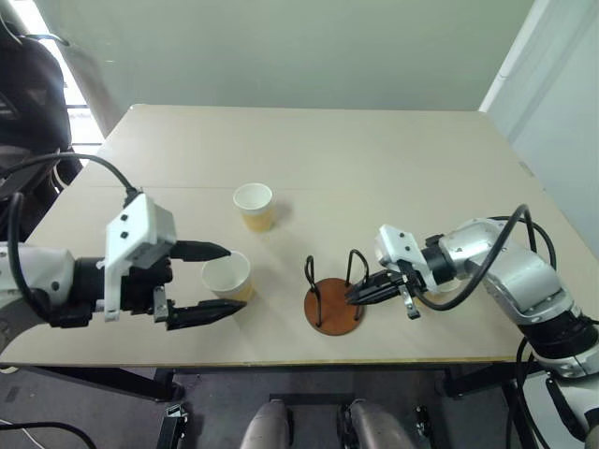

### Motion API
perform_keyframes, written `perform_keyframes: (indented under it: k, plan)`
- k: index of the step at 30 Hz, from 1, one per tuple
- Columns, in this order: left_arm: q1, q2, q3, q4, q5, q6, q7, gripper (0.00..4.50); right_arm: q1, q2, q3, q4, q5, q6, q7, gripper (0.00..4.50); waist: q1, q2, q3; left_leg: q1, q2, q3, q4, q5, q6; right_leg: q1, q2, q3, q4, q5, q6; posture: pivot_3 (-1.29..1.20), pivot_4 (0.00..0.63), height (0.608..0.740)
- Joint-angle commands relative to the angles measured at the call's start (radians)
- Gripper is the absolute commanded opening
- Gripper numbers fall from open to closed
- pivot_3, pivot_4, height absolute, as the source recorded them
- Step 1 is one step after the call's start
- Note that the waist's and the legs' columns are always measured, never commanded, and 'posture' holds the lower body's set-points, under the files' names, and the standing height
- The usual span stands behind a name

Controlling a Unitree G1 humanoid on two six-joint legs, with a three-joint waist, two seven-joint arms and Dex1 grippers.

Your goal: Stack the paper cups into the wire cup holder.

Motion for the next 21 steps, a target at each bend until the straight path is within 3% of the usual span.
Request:
perform_keyframes:
  k: [1, 12, 15, 21]
  plan:
    - [0.004, 0.018, 0.012, -0.021, -0.007, -0.004, -0.025, 4.5, -0.021, 0.009, -0.003, -0.009, -0.009, -0.027, -0.004, 0.03, 0.0, 0.0, 0.0, 0.0, 0.0, 0.0, 0.0, 0.0, 0.0, 0.0, 0.0, 0.0, 0.0, 0.0, 0.0, 0.0, 0.15, 0.74]
    - [0.001, 0.012, 0.004, -0.02, 0.005, -0.006, -0.02, 4.5, -0.051, 0.019, 0.032, -0.015, -0.027, 0.009, -0.003, 0.03, 0.0, 0.0, 0.0, 0.0, 0.001, 0.0, 0.0, -0.001, -0.001, 0.0, 0.0, 0.0, 0.0, 0.0, 0.0, 0.0, 0.15, 0.74]
    - [-0.007, 0.002, 0.009, -0.02, -0.008, 0.003, 0.008, 4.5, -0.052, 0.01, 0.038, -0.014, -0.038, 0.002, 0.002, 0.79, 0.0, 0.0, 0.0, 0.0, 0.001, 0.0, 0.0, -0.001, -0.001, 0.0, 0.0, 0.0, 0.0, 0.0, 0.0, 0.0, 0.15, 0.74]
    - [-0.01, 0.001, 0.003, -0.022, -0.025, 0.004, 0.027, 4.5, -0.045, -0.034, 0.058, -0.01, -0.076, -0.03, 0.032, 2.93, 0.0, 0.0, 0.0, 0.0, 0.001, 0.0, 0.0, -0.002, -0.001, 0.0, 0.0, 0.0, -0.001, 0.0, 0.0, 0.0, 0.15, 0.74]
